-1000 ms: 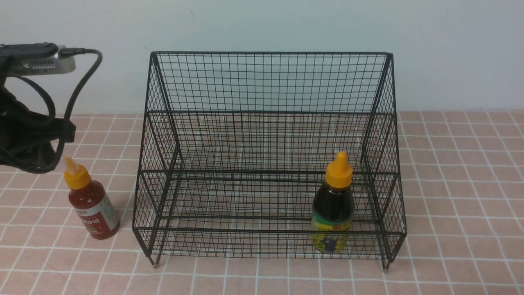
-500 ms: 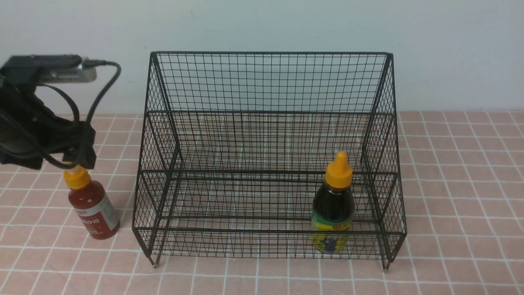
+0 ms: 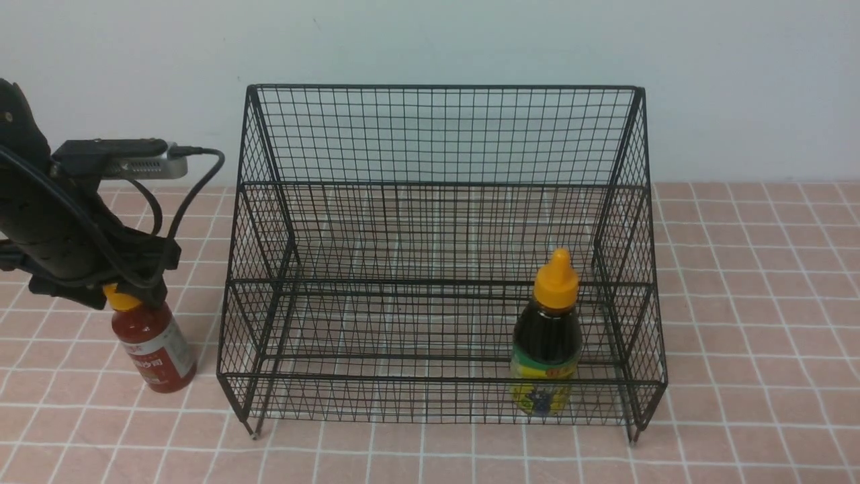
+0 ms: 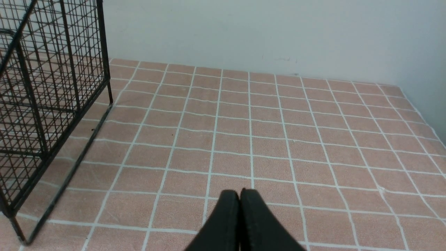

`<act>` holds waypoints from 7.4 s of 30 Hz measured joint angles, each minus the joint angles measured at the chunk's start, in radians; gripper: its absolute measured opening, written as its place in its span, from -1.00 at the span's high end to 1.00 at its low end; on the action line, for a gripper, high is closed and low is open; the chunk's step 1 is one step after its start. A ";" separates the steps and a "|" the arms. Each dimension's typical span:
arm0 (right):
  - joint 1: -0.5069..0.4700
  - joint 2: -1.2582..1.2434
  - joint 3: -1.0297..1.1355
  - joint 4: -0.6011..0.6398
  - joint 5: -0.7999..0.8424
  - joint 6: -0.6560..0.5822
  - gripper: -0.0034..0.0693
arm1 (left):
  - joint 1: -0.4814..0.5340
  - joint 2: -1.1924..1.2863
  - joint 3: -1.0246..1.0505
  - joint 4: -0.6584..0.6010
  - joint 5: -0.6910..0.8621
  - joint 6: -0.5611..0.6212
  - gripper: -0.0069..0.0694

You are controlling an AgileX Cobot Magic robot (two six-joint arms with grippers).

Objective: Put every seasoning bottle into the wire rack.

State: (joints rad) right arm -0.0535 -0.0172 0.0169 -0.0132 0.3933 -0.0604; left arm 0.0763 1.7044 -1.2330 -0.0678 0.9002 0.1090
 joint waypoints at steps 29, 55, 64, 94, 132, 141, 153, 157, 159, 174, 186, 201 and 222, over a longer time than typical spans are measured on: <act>0.000 0.000 0.000 0.001 0.000 -0.003 0.94 | -0.236 -0.363 -0.344 -0.071 0.372 -0.002 0.07; 0.000 0.000 0.000 0.001 0.000 -0.004 0.94 | -0.582 -0.009 -0.344 0.039 0.351 -0.146 0.07; 0.000 0.000 0.000 0.001 0.000 -0.004 0.94 | -0.582 0.035 -0.344 0.035 0.349 -0.156 0.07; 0.000 0.000 0.000 0.001 0.000 0.014 0.94 | -0.589 0.106 -0.420 0.078 0.348 -0.227 -0.21; 0.000 0.000 0.000 0.001 0.000 0.016 0.94 | -0.588 -1.332 0.403 0.250 0.089 -0.327 0.84; 0.000 0.000 0.000 0.001 0.000 0.016 0.94 | -0.588 -1.398 0.493 0.254 0.017 -0.324 0.84; 0.000 0.000 0.000 0.001 -0.001 0.016 0.94 | -0.519 -1.499 0.766 0.274 -0.344 -0.305 0.84; 0.000 0.000 0.000 0.001 -0.001 0.016 0.94 | -0.390 -1.597 1.017 0.248 -0.538 -0.304 0.84; 0.000 0.000 0.000 0.001 -0.001 0.016 0.94 | -0.347 -1.626 1.088 0.231 -0.592 -0.303 0.84; 0.000 0.000 0.000 0.001 -0.001 0.018 0.94 | -0.182 -1.716 1.262 0.114 -0.578 -0.130 0.84; 0.000 0.000 0.000 0.001 -0.001 0.033 0.94 | -0.180 -1.716 1.262 0.107 -0.531 -0.117 0.84; 0.000 0.000 0.000 0.001 -0.001 0.044 0.94 | -0.180 -1.716 1.262 0.107 -0.531 -0.117 0.84; 0.000 0.000 0.000 0.000 -0.001 0.044 0.94 | -0.180 -1.716 1.262 0.107 -0.528 -0.116 0.84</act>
State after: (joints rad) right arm -0.0535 -0.0172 0.0169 -0.0134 0.3922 -0.0168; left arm -0.1041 -0.0112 0.0285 0.0391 0.3721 -0.0069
